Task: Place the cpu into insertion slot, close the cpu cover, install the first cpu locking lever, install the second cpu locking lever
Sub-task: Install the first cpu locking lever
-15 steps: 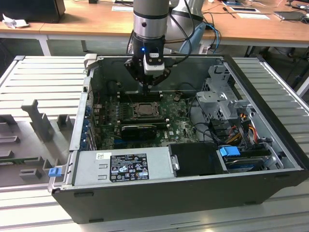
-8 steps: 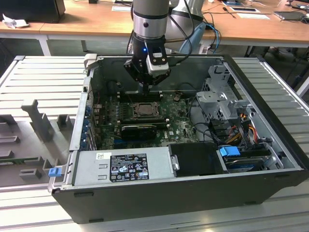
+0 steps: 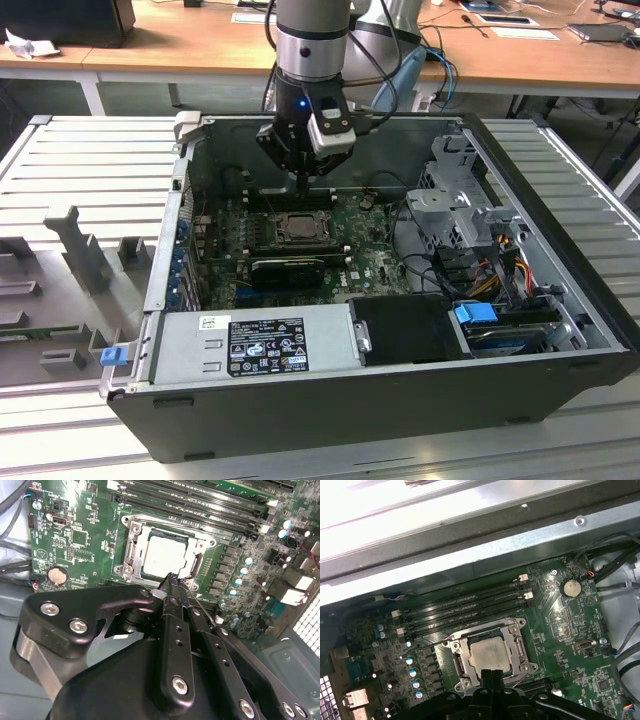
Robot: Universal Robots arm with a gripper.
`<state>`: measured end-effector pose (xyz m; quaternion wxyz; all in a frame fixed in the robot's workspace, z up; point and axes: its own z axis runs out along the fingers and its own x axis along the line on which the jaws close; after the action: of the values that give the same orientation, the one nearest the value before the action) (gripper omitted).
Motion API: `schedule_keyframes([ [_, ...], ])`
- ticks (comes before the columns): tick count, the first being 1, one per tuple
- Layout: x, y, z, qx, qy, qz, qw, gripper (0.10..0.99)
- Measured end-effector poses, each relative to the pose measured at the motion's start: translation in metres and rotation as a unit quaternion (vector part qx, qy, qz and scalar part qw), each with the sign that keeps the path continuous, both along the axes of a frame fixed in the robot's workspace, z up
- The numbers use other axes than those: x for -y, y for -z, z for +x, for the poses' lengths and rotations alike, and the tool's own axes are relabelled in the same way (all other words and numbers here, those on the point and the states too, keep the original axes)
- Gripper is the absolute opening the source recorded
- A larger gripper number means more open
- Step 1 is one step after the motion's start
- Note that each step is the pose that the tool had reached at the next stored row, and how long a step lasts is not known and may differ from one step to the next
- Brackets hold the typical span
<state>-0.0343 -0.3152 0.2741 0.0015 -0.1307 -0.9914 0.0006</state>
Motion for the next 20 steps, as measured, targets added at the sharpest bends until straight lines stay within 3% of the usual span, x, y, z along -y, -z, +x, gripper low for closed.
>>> schedule_keyframes([
  [9,0.0004,0.0000,0.0000,0.0000,-0.043,0.0000,0.9991,0.106],
  [20,0.0010,0.0000,-0.0002,0.0000,-0.091,0.0000,0.9959,0.106],
])
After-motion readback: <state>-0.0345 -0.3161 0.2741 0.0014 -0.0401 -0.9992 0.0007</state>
